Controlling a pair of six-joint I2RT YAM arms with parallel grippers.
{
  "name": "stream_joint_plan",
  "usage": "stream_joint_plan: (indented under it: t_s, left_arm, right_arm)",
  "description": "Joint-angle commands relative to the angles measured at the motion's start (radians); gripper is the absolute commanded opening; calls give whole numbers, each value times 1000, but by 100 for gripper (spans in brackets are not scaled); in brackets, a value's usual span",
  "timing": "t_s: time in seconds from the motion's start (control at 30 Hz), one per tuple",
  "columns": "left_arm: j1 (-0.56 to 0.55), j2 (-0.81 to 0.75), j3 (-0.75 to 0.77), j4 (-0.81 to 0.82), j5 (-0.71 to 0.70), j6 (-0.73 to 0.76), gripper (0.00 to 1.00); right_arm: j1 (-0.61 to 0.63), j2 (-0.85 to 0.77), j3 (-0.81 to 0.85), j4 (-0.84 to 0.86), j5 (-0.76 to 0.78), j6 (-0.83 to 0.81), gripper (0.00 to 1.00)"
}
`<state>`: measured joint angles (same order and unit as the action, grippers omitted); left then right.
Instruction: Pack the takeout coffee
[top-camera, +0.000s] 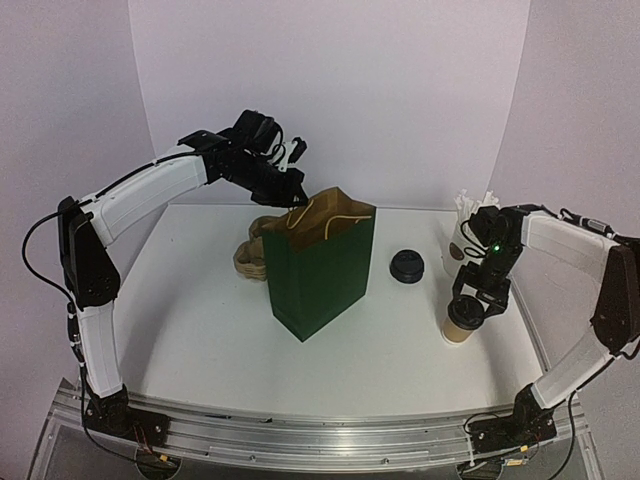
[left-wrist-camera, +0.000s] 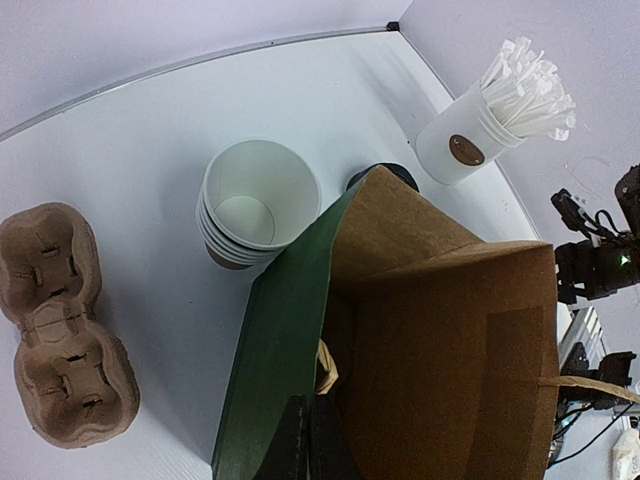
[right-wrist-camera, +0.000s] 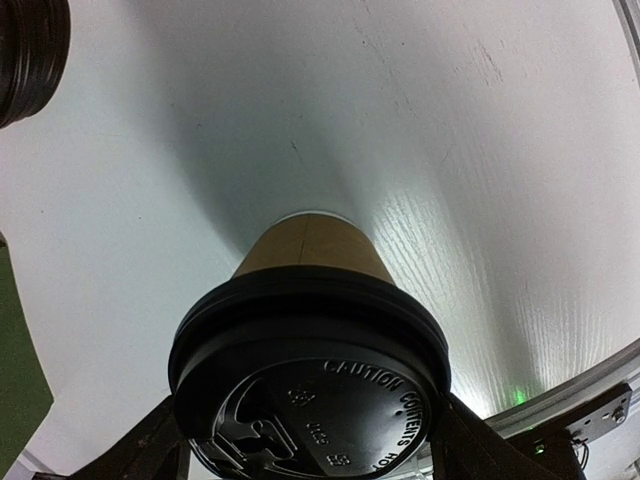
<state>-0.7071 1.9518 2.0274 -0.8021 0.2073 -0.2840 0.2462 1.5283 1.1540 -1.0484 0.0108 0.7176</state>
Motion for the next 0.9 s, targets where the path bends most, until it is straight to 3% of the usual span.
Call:
stream_joint_plan:
  t_s: [0.0,0.33,0.87]
  left_arm:
    - [-2,11,31,32,6,17,0]
    - [-2,14,34,62,-17,-20,0]
    - [-7,98,131,116,-115,-106,0]
  right_arm:
    - [-1,-4,68,-24,-25,-18,78]
    - [-1,-5,252,-151,-31,-81,77]
    - [1,103,765,-318,-120,-153,75]
